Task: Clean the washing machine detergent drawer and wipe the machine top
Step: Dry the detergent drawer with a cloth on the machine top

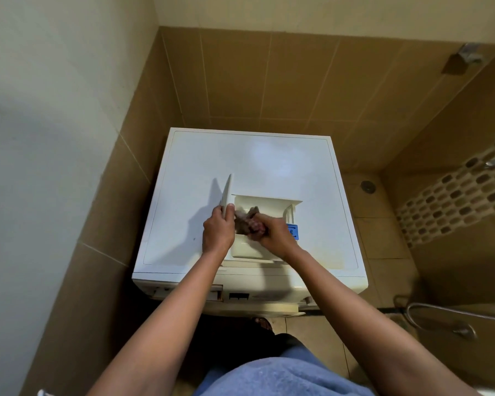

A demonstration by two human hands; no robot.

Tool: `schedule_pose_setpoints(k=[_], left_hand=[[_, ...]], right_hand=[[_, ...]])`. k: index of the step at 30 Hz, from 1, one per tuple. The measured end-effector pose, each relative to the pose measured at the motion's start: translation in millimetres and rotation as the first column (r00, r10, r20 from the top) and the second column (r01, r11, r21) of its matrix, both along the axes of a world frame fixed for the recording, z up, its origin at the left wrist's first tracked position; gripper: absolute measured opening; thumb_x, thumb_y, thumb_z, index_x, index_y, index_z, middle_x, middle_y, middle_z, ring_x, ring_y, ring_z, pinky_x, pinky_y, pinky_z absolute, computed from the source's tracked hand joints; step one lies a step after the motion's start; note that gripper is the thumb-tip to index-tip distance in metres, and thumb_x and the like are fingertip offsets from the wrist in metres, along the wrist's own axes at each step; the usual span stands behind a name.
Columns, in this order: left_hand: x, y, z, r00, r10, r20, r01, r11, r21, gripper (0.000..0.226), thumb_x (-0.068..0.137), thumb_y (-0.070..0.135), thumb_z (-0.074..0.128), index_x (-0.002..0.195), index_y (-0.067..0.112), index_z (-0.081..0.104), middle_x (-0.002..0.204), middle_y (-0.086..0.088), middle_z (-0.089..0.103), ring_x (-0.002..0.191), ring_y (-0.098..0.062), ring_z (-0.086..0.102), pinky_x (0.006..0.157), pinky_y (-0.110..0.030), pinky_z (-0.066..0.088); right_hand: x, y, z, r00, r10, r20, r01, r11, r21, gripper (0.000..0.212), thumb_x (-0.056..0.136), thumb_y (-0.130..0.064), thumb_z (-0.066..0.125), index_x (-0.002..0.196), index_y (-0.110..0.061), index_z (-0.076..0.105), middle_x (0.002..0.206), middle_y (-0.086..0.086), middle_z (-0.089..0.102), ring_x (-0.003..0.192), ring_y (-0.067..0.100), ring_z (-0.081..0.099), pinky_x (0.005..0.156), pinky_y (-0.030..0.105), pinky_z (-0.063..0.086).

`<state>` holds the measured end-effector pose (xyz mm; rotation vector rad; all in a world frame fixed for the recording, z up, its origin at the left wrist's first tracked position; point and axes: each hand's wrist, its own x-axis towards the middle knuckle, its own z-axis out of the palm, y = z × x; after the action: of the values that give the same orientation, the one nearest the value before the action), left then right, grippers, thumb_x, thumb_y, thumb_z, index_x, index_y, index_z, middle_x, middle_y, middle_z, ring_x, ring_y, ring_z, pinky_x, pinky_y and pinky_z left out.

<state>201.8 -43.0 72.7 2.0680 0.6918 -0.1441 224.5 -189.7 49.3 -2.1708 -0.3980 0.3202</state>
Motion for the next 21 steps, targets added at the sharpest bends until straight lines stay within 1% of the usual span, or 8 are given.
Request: schedule_pose_setpoints(k=[3,6,8,10,12,14,16,21], left_hand=[[-1.9,0.1,3.2,1.000,-0.002,-0.001,0.002,1.000,-0.018,0.048,0.102,0.049,0.031,0.130,0.016,0.051,0.126,-0.008,0.059,0.106,-0.027,0.053,0.078,-0.031,0.031],[-3.0,0.9,3.0,1.000,-0.002,0.023,0.003,0.999,-0.036,0.047,0.102,0.048,0.032,0.135,0.018,0.047,0.131,-0.008,0.057,0.115,-0.028,0.052,0.081,-0.030,0.032],[-3.0,1.7,1.8,0.999,-0.013,0.052,0.015,0.999,-0.033,0.047,0.102,0.046,0.033,0.137,0.017,0.046,0.132,-0.009,0.057,0.119,-0.029,0.051,0.082,-0.029,0.034],[-2.0,2.3,0.3,0.997,-0.021,0.068,0.023,0.999,-0.034,0.046,0.102,0.045,0.034,0.138,0.018,0.046,0.132,-0.010,0.057,0.119,-0.029,0.052,0.083,-0.030,0.036],[-1.2,3.2,-1.4,0.997,-0.026,0.066,0.028,0.999,-0.028,0.046,0.102,0.046,0.034,0.137,0.019,0.046,0.131,-0.010,0.058,0.119,-0.030,0.052,0.083,-0.031,0.036],[-1.7,3.7,-1.5,0.998,-0.031,0.055,0.032,0.999,-0.015,0.046,0.102,0.047,0.034,0.137,0.020,0.047,0.128,-0.010,0.058,0.117,-0.030,0.052,0.082,-0.031,0.036],[-1.5,2.5,-1.4,0.998,-0.039,0.041,0.040,0.999,-0.024,0.045,0.102,0.047,0.034,0.137,0.020,0.047,0.122,-0.007,0.058,0.114,-0.029,0.053,0.083,-0.032,0.038],[15.2,10.0,1.6,0.999,0.007,-0.039,-0.012,0.994,-0.111,0.031,0.095,0.045,0.047,0.105,0.016,0.049,0.100,-0.002,0.058,0.091,-0.025,0.057,0.074,-0.033,0.044]], right_hand=[[10.2,-17.3,14.5,0.964,-0.234,-0.123,0.251,0.956,0.152,0.021,0.071,-0.010,0.076,0.089,-0.016,0.068,0.074,-0.007,0.065,0.068,0.004,0.057,0.066,0.024,0.047],[21.0,-28.2,25.3,0.837,-0.517,-0.180,0.547,0.774,0.320,0.015,0.071,-0.013,0.071,0.085,-0.018,0.066,0.074,-0.001,0.065,0.070,0.012,0.059,0.068,0.032,0.051],[21.4,-26.0,30.2,0.806,-0.578,-0.126,0.582,0.738,0.342,0.014,0.076,-0.010,0.065,0.086,-0.019,0.063,0.076,0.000,0.064,0.069,0.016,0.057,0.065,0.033,0.050],[21.0,-22.0,28.3,0.878,-0.475,0.060,0.460,0.871,0.171,0.013,0.076,-0.017,0.058,0.089,-0.014,0.059,0.077,0.002,0.059,0.069,0.017,0.052,0.066,0.031,0.044],[19.0,-11.4,25.0,0.977,-0.175,0.122,0.194,0.967,-0.165,0.030,0.075,-0.036,0.051,0.097,-0.016,0.058,0.088,0.002,0.062,0.080,0.022,0.056,0.072,0.032,0.043],[14.6,1.3,18.8,0.997,0.061,0.037,-0.043,0.928,-0.370,0.050,0.078,-0.050,0.041,0.113,-0.020,0.058,0.107,0.004,0.065,0.097,0.026,0.058,0.081,0.034,0.045],[15.6,7.4,9.2,0.992,0.121,0.029,-0.094,0.881,-0.464,0.061,0.080,-0.053,0.034,0.128,-0.020,0.053,0.121,0.005,0.062,0.108,0.026,0.056,0.087,0.034,0.044],[45.8,12.6,5.6,0.950,0.232,-0.208,-0.312,0.732,-0.606,0.050,0.084,-0.052,0.046,0.126,-0.024,0.052,0.124,0.003,0.061,0.113,0.027,0.056,0.085,0.035,0.045]])
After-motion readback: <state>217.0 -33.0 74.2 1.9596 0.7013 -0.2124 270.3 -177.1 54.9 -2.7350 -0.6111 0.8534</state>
